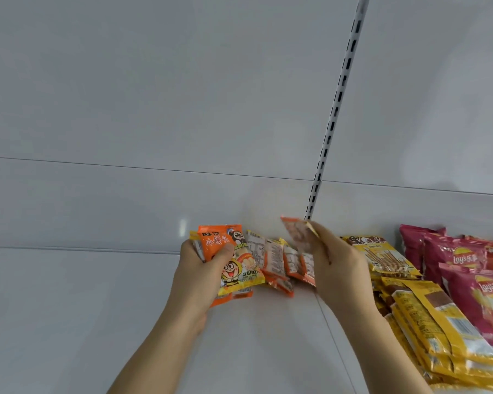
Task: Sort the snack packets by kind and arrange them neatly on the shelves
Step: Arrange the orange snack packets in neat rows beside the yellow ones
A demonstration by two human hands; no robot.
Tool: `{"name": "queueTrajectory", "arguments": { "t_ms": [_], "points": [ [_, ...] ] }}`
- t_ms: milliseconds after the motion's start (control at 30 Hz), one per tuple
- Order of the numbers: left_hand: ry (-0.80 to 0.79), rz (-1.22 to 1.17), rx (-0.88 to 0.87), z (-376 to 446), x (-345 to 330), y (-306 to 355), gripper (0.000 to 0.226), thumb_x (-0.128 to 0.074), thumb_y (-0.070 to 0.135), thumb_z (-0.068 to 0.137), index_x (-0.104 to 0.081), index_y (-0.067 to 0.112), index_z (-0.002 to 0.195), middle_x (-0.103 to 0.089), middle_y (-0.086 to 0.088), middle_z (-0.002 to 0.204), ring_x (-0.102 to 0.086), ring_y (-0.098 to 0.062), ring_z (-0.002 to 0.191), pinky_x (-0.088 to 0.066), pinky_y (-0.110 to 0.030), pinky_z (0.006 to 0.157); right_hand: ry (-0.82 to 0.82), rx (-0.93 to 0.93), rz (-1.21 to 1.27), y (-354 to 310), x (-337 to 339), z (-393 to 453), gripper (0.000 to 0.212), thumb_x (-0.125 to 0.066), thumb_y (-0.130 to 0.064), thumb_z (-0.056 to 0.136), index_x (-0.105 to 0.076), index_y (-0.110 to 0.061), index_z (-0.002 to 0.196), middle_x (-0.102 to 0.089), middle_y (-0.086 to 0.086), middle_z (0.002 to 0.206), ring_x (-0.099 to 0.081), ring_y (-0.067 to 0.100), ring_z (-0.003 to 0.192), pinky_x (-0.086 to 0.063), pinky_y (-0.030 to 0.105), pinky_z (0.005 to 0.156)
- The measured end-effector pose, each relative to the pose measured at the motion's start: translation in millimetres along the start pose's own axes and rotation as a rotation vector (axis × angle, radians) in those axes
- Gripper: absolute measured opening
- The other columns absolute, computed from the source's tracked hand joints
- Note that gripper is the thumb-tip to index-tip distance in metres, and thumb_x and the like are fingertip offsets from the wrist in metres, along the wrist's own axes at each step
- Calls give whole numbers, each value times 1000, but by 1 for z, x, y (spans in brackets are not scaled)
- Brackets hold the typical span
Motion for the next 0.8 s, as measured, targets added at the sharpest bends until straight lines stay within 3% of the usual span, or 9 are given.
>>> {"name": "queueTrajectory", "arguments": {
  "t_ms": [67,133,200,267,333,467,567,667,800],
  "points": [
    [-7,-4,-4,-3,-4,3,28,-76,31,93,-59,24,114,-80,2,100,-79,-17,76,-62,-35,66,115,153,22,-20,6,-8,33,-51,-19,102,-64,-18,133,-71,0,119,-68,17,103,-54,22,82],
    [-40,-45,0,-6,-12,7,22,-74,34,94,-63,24,110,-80,-3,100,-79,-18,76,-60,-33,59,28,320,25,-51,-12,-26,44,-55,-11,94,-60,-19,137,-61,6,138,-57,24,126,-49,37,104],
    [-93,-150,70,-10,-19,9,35,-66,50,95,-66,21,115,-80,-7,102,-80,-21,82,-61,-34,59,-143,425,12,-76,-38,-48,50,-54,-22,95,-53,-17,144,-48,6,151,-40,22,142,-35,37,116],
    [-170,-205,159,-13,-23,6,62,-61,68,88,-66,18,125,-79,-9,110,-79,-27,94,-63,-43,75,-299,396,28,-82,-54,-65,62,-47,-41,98,-37,-17,154,-26,-2,164,-13,12,153,-18,30,123],
    [-187,-199,154,-14,-19,6,71,-75,63,78,-63,17,130,-79,-11,112,-78,-32,97,-63,-48,79,-406,363,142,-83,-54,-70,63,-39,-37,100,-23,-20,158,-12,-10,167,0,6,154,-10,26,124],
    [-157,-166,112,-17,-8,9,49,-80,30,85,-61,17,129,-80,-10,106,-79,-33,91,-63,-49,75,-426,70,706,-75,-40,-58,55,-39,-10,94,-42,-23,147,-46,-22,149,-39,3,141,-36,22,110],
    [-77,-122,87,-18,8,10,41,-79,27,87,-61,22,123,-81,-4,98,-80,-29,84,-64,-47,75,-328,35,213,-50,-41,-33,53,-45,-16,96,-40,-27,148,-32,-20,158,-25,5,148,-26,29,121],
    [-38,-90,75,-21,22,11,38,-80,26,87,-62,24,120,-82,-1,95,-80,-26,82,-63,-43,72,-596,102,-335,-24,-68,-25,69,-48,-41,99,-17,-25,158,-9,-6,167,1,19,155,-6,36,124],
    [5,-86,84,-28,37,9,34,-79,26,88,-63,23,117,-82,0,92,-80,-25,79,-62,-38,66,-539,199,-406,-27,-77,-26,51,-47,-21,99,-39,-25,150,-39,-5,156,-28,22,147,-18,32,119]
  ]
}}
Point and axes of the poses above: each hand's wrist, its own z-axis towards the middle knuckle, its own x-axis out of the back of the hand, y = z × x, the point moved 7 cm from there along z, towards the middle knuckle
